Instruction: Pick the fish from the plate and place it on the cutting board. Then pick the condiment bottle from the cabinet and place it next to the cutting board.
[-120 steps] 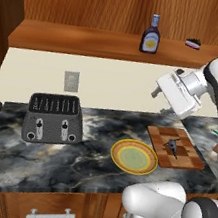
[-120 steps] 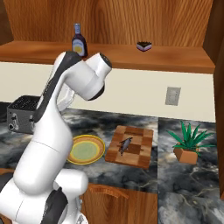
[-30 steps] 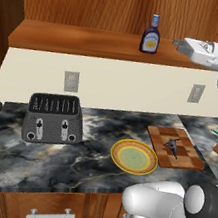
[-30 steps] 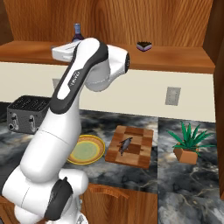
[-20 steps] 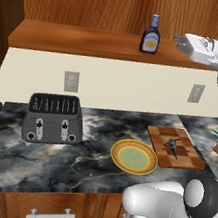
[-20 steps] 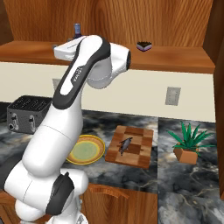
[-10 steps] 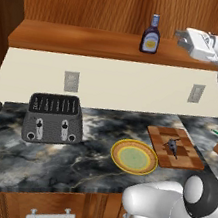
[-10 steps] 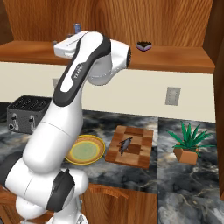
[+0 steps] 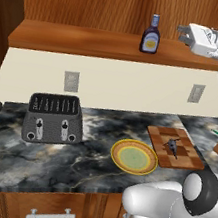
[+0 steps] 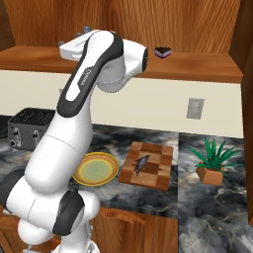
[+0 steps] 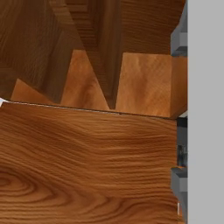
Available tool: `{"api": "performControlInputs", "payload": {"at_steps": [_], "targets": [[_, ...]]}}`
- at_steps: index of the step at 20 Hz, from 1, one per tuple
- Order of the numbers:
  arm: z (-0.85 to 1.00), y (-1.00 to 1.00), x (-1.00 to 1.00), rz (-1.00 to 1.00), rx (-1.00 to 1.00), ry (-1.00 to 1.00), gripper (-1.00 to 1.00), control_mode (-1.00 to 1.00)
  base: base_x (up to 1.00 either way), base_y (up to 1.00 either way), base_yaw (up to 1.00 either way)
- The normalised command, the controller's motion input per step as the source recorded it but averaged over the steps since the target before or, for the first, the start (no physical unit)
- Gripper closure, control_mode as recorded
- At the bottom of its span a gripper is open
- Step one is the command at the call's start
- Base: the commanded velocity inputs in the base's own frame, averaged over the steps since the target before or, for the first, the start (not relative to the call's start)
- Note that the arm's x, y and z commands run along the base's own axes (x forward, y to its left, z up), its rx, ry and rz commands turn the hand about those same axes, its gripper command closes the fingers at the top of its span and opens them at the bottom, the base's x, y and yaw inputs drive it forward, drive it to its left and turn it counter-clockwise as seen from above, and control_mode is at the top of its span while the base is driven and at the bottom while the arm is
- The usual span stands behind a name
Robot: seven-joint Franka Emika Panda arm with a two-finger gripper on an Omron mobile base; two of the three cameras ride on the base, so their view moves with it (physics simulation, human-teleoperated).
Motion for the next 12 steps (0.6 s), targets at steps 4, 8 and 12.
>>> {"api": "performControlInputs", "payload": {"at_steps": [4, 8, 12], "targets": [[0.05, 0.0, -0.01, -0.05, 0.0, 0.0, -1.0, -1.0, 0.0, 0.0, 0.0], [0.0, 0.0, -0.08, -0.06, 0.0, 0.0, -1.0, -1.0, 0.0, 0.0, 0.0], [0.0, 0.0, -0.13, -0.05, 0.0, 0.0, -1.0, -1.0, 0.0, 0.0, 0.0]]}}
